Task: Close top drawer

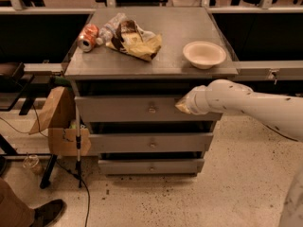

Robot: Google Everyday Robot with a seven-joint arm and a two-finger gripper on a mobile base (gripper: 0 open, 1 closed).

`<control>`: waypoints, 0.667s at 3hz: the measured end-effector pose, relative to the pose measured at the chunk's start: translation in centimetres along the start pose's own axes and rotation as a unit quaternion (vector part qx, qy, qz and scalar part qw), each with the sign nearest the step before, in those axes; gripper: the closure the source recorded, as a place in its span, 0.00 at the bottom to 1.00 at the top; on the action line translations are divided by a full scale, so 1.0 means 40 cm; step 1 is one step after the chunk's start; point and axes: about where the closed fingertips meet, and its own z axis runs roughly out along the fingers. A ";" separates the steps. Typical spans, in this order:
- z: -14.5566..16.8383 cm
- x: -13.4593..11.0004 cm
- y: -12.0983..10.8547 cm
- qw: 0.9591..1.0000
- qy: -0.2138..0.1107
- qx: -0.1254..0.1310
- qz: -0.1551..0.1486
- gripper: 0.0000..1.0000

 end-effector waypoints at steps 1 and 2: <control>-0.013 -0.010 0.001 1.000 -0.012 -0.005 0.007 1.00; -0.045 -0.002 0.029 1.000 -0.022 -0.016 0.016 1.00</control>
Offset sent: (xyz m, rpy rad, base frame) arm -0.0427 -0.0024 0.0113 0.1007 0.0203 0.0235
